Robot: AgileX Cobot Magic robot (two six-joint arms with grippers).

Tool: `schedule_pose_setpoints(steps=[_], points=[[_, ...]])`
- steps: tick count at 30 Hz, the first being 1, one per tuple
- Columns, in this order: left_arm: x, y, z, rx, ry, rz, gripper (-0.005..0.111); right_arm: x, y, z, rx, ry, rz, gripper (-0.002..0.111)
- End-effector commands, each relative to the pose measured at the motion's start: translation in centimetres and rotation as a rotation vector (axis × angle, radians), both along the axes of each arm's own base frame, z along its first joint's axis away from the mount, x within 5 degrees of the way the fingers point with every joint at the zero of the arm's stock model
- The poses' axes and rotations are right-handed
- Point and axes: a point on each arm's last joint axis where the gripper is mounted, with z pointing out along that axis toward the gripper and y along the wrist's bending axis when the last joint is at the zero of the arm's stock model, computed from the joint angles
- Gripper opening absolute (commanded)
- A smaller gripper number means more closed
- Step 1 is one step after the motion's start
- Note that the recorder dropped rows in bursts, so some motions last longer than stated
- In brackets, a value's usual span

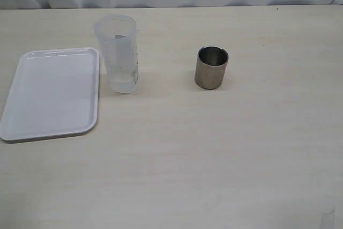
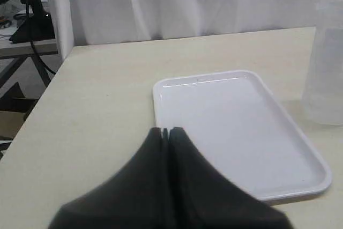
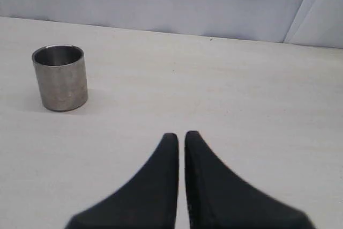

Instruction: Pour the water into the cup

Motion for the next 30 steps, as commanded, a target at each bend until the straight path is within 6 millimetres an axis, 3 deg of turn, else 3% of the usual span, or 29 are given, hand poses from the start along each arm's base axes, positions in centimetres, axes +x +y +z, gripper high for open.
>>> schedule_pose_setpoints(steps=[1,5,10,13,16,19,22,23,24,25,30], points=[[0.0,0.1,0.1,0.031,-0.024,0.002,0.0,0.0,0.0,-0.1,0.005,0.001,-0.005,0.004],[0.2,0.0,0.9,-0.014,-0.112,0.002,0.0,0.0,0.0,0.2,0.005,-0.027,-0.001,0.004],[0.0,0.2,4.2,-0.029,-0.48,0.02,0.0,0.3,0.3,2.1,0.011,-0.241,0.03,0.004],[-0.3,0.2,5.2,-0.03,-0.59,0.026,0.0,0.2,0.5,3.5,-0.007,-0.394,0.053,0.004],[-0.9,0.3,6.7,-0.157,-0.774,0.012,0.0,-0.3,0.7,5.4,0.098,-0.609,0.08,0.004],[-1.3,0.2,7.2,-0.272,-0.844,-0.025,0.002,-0.6,0.6,5.9,0.187,-0.669,0.086,0.004],[-0.5,-0.3,7.3,-0.195,-0.812,-0.07,0.034,-0.6,0.6,5.9,0.187,-0.669,0.086,0.011],[0.1,-0.6,7.3,-0.178,-0.798,-0.106,0.068,-0.6,0.6,5.9,0.187,-0.669,0.086,0.018],[0.3,-0.8,7.4,-0.164,-0.794,-0.122,0.082,-0.6,0.6,5.9,0.188,-0.669,0.086,0.022],[1.1,-1.0,7.2,-0.17,-0.761,-0.151,0.105,-0.6,0.6,5.9,0.188,-0.669,0.086,0.029],[3.6,-2.1,6.2,-0.12,-0.615,-0.258,0.105,-0.6,0.6,5.9,0.188,-0.669,0.086,0.047]])
